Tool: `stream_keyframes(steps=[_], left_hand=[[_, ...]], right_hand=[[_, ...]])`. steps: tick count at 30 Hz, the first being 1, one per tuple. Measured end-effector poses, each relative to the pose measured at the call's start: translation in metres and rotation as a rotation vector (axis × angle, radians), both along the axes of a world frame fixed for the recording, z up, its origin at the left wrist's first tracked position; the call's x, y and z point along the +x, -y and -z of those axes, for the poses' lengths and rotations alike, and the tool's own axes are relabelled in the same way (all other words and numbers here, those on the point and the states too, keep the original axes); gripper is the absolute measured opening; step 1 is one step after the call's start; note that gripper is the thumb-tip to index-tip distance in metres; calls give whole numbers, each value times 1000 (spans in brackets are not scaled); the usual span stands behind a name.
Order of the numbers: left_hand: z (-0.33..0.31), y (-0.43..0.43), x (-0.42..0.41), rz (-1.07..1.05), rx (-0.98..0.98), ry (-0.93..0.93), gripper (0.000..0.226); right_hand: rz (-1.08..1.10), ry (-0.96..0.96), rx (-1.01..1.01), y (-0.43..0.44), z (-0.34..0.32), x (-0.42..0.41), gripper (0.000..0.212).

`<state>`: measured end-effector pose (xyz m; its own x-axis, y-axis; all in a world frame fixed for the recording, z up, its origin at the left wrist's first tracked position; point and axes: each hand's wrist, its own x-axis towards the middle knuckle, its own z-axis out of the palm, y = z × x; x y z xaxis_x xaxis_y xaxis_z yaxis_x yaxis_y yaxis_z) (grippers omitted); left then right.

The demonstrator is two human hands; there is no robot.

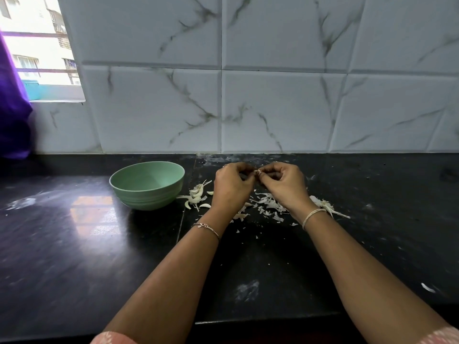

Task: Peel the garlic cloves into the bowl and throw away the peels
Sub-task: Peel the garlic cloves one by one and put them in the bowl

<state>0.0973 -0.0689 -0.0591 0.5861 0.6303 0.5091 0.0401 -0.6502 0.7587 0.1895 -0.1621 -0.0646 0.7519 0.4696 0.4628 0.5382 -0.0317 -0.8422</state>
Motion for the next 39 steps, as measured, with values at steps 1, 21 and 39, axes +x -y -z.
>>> stream_keyframes(steps=[1, 21, 39], left_hand=[[1, 0, 0, 6, 1, 3, 16], [-2, -4, -2, 424, -921, 285, 15], [7, -2, 5, 280, -572, 198, 4]], right_hand=[[4, -3, -2, 0, 0, 0, 4], [220, 289, -519, 31, -10, 13, 21], [-58, 14, -102, 15, -6, -1, 7]])
